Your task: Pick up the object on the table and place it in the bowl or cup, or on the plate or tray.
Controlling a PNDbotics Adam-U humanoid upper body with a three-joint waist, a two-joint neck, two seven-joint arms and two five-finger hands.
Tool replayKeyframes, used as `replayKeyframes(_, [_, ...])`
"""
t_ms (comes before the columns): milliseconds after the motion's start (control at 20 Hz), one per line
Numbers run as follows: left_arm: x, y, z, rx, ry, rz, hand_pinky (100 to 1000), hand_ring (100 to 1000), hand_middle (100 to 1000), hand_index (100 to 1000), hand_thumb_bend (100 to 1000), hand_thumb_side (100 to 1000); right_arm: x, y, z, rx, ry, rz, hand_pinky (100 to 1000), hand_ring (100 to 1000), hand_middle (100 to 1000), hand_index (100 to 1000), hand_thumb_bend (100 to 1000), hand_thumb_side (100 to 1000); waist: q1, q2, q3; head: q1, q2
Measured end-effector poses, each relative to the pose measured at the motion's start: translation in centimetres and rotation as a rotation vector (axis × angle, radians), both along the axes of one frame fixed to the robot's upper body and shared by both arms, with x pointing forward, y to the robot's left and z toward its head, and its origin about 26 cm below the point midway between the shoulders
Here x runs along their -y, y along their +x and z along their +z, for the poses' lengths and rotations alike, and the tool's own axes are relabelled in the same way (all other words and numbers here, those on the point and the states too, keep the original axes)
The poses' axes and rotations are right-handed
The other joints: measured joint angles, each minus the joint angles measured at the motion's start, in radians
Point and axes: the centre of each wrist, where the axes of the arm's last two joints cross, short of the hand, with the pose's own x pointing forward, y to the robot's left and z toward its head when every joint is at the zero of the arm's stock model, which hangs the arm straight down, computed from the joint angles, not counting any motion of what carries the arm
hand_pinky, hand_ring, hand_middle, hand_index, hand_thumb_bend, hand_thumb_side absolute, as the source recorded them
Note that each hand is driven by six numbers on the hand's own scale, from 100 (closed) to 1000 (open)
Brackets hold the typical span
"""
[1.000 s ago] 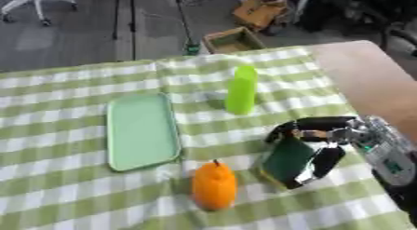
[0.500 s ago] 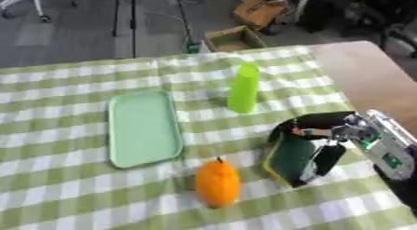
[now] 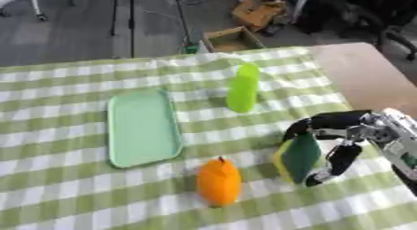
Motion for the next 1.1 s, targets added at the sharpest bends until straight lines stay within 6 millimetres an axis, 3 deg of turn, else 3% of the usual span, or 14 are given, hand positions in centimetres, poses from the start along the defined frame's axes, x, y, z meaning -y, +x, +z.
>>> replayKeyframes(300, [0.0, 0.0, 0.0, 0.0, 0.0, 0.0, 824, 701, 760, 855, 393, 1000, 0.32, -0.29, 0.35, 0.005, 0.015, 0.001, 891, 933, 898, 940, 679, 488, -0.003, 0.0, -0.001, 0.001, 0.0])
replayKeyframes(350, [0.0, 0.0, 0.0, 0.0, 0.0, 0.0, 824, 702, 761, 855, 392, 1000, 0.33, -0.29, 0.36, 0.005, 0.015, 0.0, 833, 885, 875, 928, 669, 465, -0.003, 0.0, -0.001, 0.001, 0.0])
replayKeyframes(400, [0.0, 0.0, 0.0, 0.0, 0.001, 0.0, 824, 702, 761, 855, 392, 1000, 0.32, -0.29, 0.36, 0.005, 0.015, 0.0, 833, 885, 875, 928, 669, 465, -0.003, 0.0, -0.001, 0.001, 0.0])
replayKeyframes(450, [0.0, 0.0, 0.0, 0.0, 0.001, 0.0, 824, 703, 761, 855, 391, 1000, 0.32, -0.29, 0.35, 0.004, 0.013, -0.001, 761, 816, 824, 893, 645, 420, -0.003, 0.0, -0.001, 0.001, 0.0])
replayKeyframes(500, [0.0, 0.0, 0.0, 0.0, 0.001, 0.0, 824, 703, 761, 855, 391, 1000, 0.29, -0.29, 0.34, 0.004, 0.008, -0.001, 761, 816, 824, 893, 645, 420, -0.003, 0.0, -0.001, 0.001, 0.0])
replayKeyframes(600, [0.0, 0.0, 0.0, 0.0, 0.001, 0.0, 824, 704, 761, 855, 389, 1000, 0.16, -0.27, 0.22, 0.005, -0.01, -0.001, 621, 644, 706, 785, 600, 335, -0.003, 0.0, 0.0, 0.001, 0.0])
replayKeyframes(700, [0.0, 0.0, 0.0, 0.0, 0.001, 0.0, 824, 704, 761, 855, 389, 1000, 0.03, -0.26, 0.05, 0.011, -0.035, 0.003, 577, 599, 662, 747, 596, 325, -0.003, 0.0, 0.0, 0.001, 0.0])
replayKeyframes(750, [0.0, 0.0, 0.0, 0.0, 0.001, 0.0, 824, 704, 761, 856, 383, 1000, -0.04, -0.26, -0.02, 0.016, -0.045, 0.008, 414, 475, 486, 576, 587, 295, -0.003, 0.0, 0.0, 0.0, 0.0])
replayKeyframes(900, [0.0, 0.0, 0.0, 0.0, 0.001, 0.0, 824, 704, 761, 856, 383, 1000, -0.21, -0.22, -0.16, 0.05, -0.064, 0.031, 383, 455, 464, 548, 586, 297, -0.003, 0.0, 0.0, 0.0, 0.0])
replayKeyframes(950, [0.0, 0.0, 0.0, 0.0, 0.001, 0.0, 824, 704, 761, 856, 381, 1000, -0.31, -0.2, -0.28, 0.061, -0.069, 0.043, 293, 396, 405, 482, 569, 266, -0.003, 0.0, 0.0, 0.0, 0.0])
replayKeyframes(1100, [-0.01, 0.0, 0.0, 0.0, 0.001, 0.0, 823, 704, 761, 856, 379, 1000, -0.51, -0.12, -0.61, 0.101, -0.075, 0.085, 231, 356, 365, 437, 530, 201, -0.003, 0.0, 0.0, 0.0, 0.0])
